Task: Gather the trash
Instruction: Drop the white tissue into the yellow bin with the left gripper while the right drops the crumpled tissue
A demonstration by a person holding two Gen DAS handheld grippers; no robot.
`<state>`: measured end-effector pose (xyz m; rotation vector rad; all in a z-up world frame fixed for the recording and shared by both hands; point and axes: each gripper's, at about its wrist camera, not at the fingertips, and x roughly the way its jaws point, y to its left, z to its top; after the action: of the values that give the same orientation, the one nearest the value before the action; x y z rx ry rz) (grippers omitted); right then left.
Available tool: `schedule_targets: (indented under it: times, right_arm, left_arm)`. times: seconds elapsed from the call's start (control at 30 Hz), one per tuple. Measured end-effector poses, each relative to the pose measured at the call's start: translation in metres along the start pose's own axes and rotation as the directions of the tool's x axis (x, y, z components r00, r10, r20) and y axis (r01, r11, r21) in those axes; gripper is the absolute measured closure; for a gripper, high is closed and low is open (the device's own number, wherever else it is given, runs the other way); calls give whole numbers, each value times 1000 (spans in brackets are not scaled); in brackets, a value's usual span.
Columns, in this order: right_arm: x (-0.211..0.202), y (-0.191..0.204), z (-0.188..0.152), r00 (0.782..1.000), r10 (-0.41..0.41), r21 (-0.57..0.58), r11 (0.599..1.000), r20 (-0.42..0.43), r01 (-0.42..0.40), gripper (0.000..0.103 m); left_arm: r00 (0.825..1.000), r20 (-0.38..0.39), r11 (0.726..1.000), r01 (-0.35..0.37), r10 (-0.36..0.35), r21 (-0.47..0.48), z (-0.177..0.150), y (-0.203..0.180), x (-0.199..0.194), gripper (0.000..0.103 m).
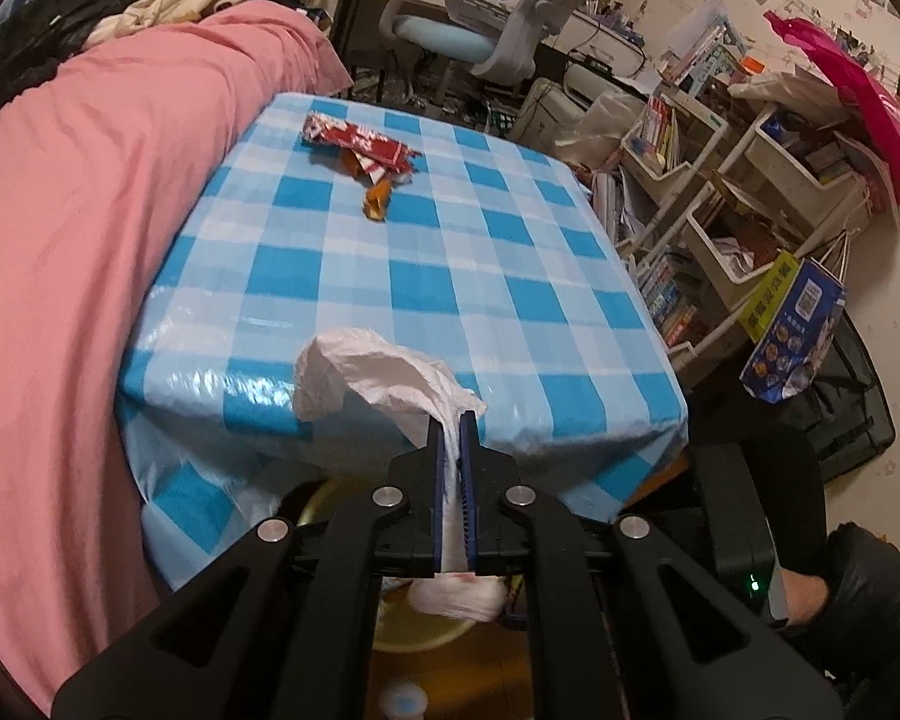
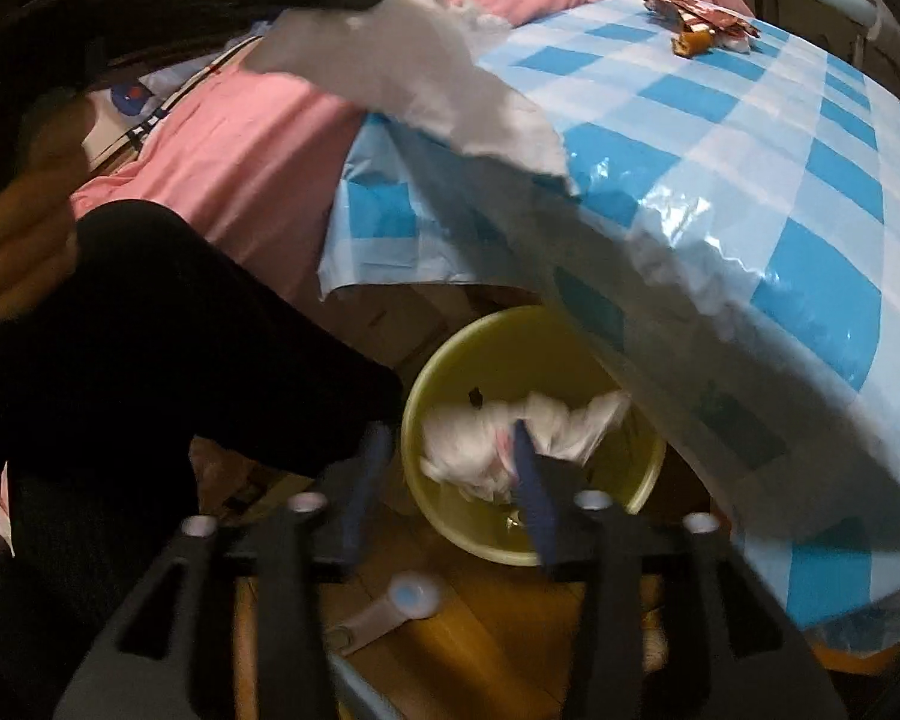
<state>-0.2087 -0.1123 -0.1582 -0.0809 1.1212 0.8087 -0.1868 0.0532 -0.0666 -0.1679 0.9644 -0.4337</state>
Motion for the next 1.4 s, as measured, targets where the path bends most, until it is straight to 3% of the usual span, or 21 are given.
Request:
schedule_targets:
  times: [0.37, 0.93, 1.03, 1.2, 1.4]
  right_arm:
    - [-29, -20, 6, 988, -63, 100, 994, 139, 49, 49]
    - [-40, -32, 4, 974, -115, 175, 981, 193, 81, 46]
    - [-41, -33, 3, 973, -121, 185, 979, 196, 84, 44]
    - [-41, -34, 3, 973, -125, 188, 978, 195, 88, 43]
    - [-42, -34, 2, 972, -128, 189, 978, 197, 90, 43]
  left_arm:
    - [997, -67, 997, -33, 38, 75, -29, -28, 6, 98]
    - [986, -120, 977, -91, 116, 194, -48, -56, 16, 98]
    - [982, -124, 973, -113, 140, 203, -50, -55, 19, 90]
    - [979, -103, 966, -154, 178, 209, -49, -54, 19, 64]
    - [974, -78, 958, -194, 214, 213, -48, -53, 18, 54]
